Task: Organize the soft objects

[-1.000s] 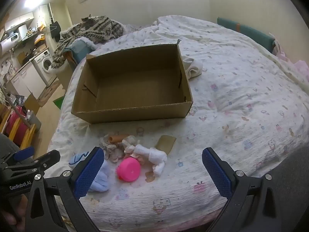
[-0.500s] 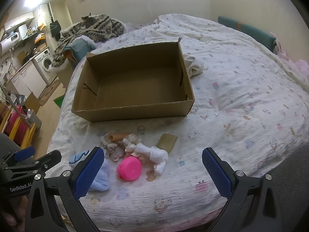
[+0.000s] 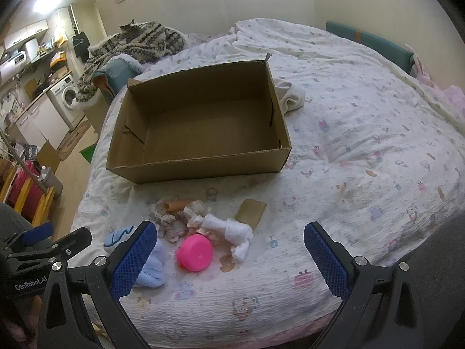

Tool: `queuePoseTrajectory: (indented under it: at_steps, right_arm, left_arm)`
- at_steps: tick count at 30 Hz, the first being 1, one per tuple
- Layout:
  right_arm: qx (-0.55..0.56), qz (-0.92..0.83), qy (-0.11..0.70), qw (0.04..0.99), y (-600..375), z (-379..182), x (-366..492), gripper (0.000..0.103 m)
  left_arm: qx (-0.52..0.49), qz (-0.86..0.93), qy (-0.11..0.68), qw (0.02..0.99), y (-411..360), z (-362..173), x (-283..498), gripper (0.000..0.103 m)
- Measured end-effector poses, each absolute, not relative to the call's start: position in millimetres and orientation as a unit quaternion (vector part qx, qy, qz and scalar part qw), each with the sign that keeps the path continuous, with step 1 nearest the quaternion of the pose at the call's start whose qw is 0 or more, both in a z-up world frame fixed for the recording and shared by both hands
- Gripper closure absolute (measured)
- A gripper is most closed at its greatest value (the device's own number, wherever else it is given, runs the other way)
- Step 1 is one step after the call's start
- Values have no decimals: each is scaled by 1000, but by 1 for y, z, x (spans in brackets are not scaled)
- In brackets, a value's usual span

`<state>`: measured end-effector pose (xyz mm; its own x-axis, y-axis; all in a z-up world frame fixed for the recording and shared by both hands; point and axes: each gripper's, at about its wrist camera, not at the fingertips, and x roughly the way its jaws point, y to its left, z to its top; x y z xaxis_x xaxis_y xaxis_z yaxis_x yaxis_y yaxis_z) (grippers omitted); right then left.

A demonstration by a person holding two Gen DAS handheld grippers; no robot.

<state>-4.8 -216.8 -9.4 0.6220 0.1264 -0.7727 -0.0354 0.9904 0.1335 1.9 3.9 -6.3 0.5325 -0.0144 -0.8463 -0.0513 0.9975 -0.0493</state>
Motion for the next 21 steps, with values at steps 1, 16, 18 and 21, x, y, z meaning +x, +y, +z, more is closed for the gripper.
queuePoseTrajectory:
  at_steps: [1,16,18,21]
  right_arm:
    - [53,45,432,899,-217,-9,-5,0]
    - [53,45,433,899,-217,-9,-5,0]
    - [53,45,433,899,-217,-9,-5,0]
    - [53,45,434,898,-217,-9,-5,0]
  left_arm:
    - [-34,10,483,875,4,-7,1,0]
    - [-37,13,486,873,3,-6,1,0]
    - [-39,13,486,873,3,-6,1,0]
    - [-40,13,488,872,4,-5,2,0]
